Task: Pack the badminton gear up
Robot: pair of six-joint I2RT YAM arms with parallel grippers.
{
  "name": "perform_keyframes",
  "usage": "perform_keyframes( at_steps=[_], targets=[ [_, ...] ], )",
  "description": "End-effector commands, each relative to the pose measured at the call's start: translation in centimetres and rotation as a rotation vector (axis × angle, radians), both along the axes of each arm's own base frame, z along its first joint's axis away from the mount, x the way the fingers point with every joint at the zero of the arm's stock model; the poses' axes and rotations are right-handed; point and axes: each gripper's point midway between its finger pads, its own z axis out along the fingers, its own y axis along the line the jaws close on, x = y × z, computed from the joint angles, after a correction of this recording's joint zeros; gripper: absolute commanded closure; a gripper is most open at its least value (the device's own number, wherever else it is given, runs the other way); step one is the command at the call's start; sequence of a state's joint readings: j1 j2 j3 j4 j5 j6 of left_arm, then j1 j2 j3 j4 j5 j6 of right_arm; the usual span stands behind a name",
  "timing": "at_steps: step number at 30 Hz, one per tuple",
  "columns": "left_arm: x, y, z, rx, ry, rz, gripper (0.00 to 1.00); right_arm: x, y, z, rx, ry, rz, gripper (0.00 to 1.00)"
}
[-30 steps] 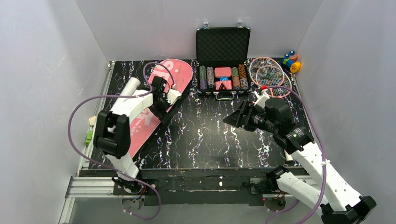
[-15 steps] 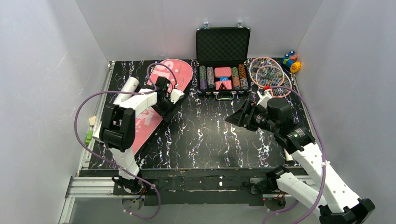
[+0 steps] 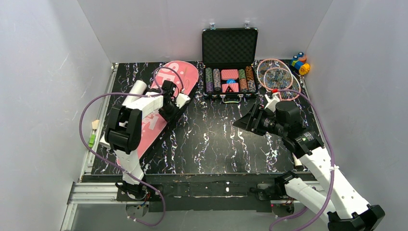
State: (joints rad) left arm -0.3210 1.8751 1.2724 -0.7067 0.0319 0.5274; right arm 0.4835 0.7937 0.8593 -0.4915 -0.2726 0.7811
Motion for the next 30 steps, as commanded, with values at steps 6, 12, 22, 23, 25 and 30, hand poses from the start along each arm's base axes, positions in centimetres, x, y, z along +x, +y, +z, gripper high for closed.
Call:
perform_keyframes(
  at_steps=[6, 12, 22, 23, 25, 30],
  targets=[
    [-0.5, -0.5, 0.6, -0.013, 0.027, -0.038, 1.00, 0.3, 0.4, 1.2, 0.031, -0.059, 0.025, 0.31],
    [0.7, -1.8, 5.7, -0.089, -0.051, 0.007, 1.00, 0.4, 0.5, 1.4, 0.042, -0.061, 0.034, 0.31],
    [-1.0, -4.3, 19.6, -0.260, -0.265, 0.041, 1.00, 0.7, 1.1, 1.5, 0.061, -0.056, 0.046, 0.31],
    [-1.4, -4.4, 20.6, -0.276, -0.276, 0.040, 1.00, 0.7, 1.1, 1.5, 0.062, -0.052, 0.047, 0.31],
    [-2.3, -4.6, 22.6, -0.303, -0.302, 0.030, 1.00, 0.9, 1.3, 1.6, 0.067, -0.052, 0.050, 0.31],
    [-4.8, -6.1, 25.2, -0.380, -0.294, -0.029, 1.00, 1.2, 2.5, 2.7, 0.107, -0.044, 0.091, 0.26]
  ],
)
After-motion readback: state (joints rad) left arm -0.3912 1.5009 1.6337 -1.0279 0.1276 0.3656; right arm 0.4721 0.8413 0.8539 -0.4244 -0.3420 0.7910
